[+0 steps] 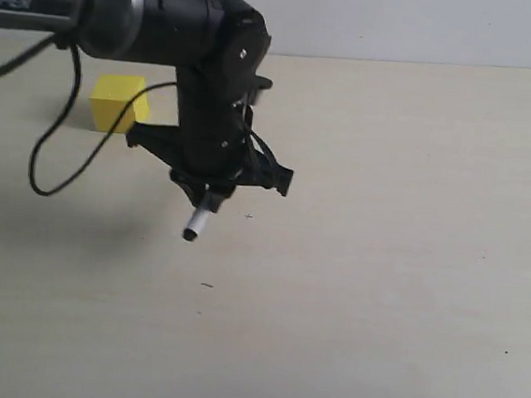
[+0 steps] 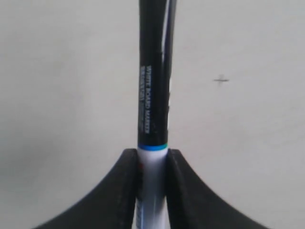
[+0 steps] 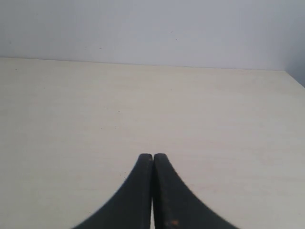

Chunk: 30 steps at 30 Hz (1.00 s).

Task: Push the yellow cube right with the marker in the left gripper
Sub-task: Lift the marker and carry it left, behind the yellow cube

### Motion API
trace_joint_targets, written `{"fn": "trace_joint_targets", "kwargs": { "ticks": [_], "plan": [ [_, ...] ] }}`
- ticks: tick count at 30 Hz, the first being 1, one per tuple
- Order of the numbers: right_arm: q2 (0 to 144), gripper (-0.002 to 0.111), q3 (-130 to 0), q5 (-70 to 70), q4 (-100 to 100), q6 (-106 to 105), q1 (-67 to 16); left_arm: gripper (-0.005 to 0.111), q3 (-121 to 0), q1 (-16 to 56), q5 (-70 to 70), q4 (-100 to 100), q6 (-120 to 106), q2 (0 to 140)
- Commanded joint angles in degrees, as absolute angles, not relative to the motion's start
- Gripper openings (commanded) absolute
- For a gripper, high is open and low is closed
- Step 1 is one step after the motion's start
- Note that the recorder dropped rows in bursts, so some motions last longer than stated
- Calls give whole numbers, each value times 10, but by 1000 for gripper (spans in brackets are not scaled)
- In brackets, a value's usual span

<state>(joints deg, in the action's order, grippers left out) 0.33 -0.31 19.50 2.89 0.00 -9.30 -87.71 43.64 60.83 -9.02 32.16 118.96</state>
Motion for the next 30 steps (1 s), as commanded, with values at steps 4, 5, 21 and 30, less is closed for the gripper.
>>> {"fn": "trace_joint_targets", "kwargs": {
  "ticks": [4,5,21,30],
  "plan": [
    [0,0,0,190,29,0,-89,0,-731,421,668,-274,369,1036],
    [0,0,0,190,29,0,-89,0,-709,411,668,-283,369,1017],
    [0,0,0,190,29,0,-89,0,-637,19,334,-296,7,977],
    [0,0,0,190,29,0,-89,0,-904,-16,420,-124,-556,1203]
  ]
}}
